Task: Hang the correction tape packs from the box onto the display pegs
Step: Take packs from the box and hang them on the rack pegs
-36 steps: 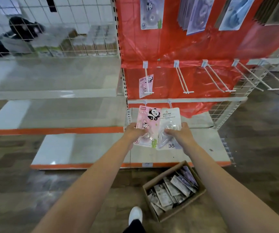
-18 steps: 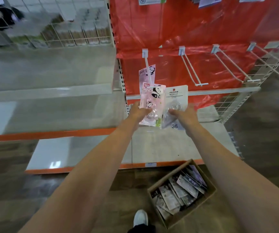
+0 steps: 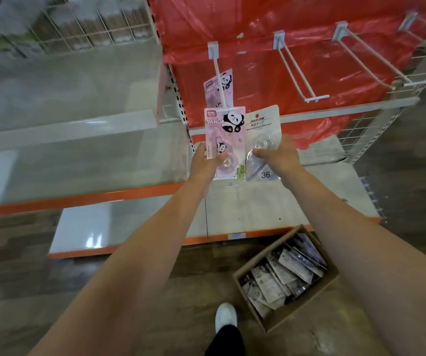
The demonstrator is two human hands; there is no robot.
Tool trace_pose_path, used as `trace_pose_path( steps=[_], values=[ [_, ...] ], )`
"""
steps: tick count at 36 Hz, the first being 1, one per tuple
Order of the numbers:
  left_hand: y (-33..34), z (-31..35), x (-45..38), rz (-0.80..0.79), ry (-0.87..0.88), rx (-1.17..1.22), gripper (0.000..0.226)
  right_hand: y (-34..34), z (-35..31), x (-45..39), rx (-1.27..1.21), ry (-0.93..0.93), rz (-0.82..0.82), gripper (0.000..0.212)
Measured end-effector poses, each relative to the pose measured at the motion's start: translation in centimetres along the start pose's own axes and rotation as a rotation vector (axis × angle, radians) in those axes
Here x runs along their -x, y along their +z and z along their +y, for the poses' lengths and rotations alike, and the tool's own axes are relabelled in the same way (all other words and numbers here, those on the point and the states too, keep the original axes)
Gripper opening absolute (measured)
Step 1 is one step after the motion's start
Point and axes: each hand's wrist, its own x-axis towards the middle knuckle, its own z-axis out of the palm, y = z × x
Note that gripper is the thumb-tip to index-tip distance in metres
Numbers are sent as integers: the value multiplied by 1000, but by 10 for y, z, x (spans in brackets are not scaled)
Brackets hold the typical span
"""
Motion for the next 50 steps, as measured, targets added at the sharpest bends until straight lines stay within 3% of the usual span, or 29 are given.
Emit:
trace_pose_path(
  steps=[4, 8, 24, 31, 40, 45, 50],
  values=[
    [4, 3, -15, 4, 20, -30, 54, 5, 0, -11, 47, -22, 5, 67],
    [9, 13, -40, 51, 29, -55, 65, 12, 2, -27, 118, -40, 23, 65],
    [18, 29, -143, 202, 42, -219, 51, 30, 4, -92, 100, -55, 49, 57],
    [27, 9, -139, 157, -3, -64, 61, 26, 9, -93, 84, -34, 42, 56],
    [29, -6, -116, 208, -93, -57, 39, 6, 21, -75, 59, -25, 8, 63],
    [31, -5, -88, 260, -109, -96, 55, -13, 29, -59, 67, -53, -28, 70],
    [40, -6, -42, 229, -170, -124, 30, -38, 37, -38, 51, -87, -48, 66]
  ],
)
